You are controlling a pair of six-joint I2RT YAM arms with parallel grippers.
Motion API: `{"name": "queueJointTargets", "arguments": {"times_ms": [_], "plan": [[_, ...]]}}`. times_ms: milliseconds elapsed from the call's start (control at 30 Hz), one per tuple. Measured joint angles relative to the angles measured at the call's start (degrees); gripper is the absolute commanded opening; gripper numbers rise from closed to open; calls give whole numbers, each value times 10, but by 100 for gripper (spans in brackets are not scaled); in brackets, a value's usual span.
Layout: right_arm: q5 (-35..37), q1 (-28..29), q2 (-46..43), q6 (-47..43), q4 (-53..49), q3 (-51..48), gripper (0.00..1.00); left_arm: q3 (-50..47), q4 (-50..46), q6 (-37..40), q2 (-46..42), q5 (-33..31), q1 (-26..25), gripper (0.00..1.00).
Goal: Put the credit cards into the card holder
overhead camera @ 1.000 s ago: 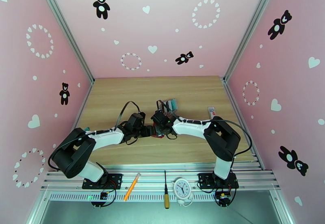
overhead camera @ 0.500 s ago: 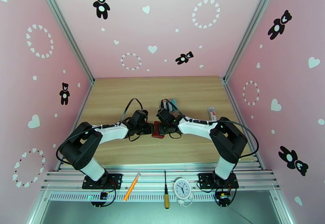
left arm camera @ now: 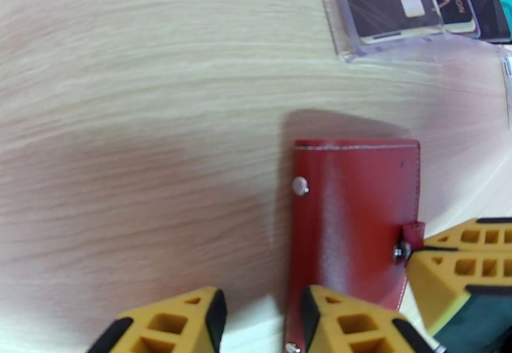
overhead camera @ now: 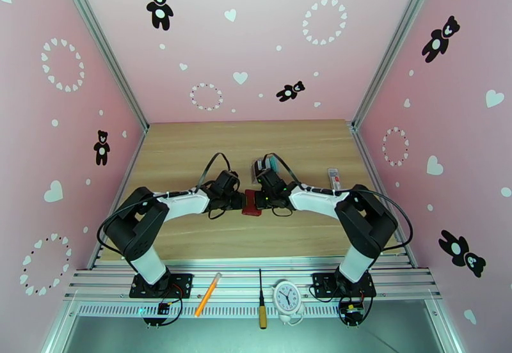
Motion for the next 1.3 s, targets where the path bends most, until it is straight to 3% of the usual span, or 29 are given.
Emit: {"name": "queueJointTargets", "arguments": {"times_ms": [800,1300], "plan": [[21,-20,-105,11,9,-89,0,14,-13,-7,4,-20,-11,40],[65,-21,-154,38,-25,-136,17,12,-11,-16,2,-20,-11,40]]}}
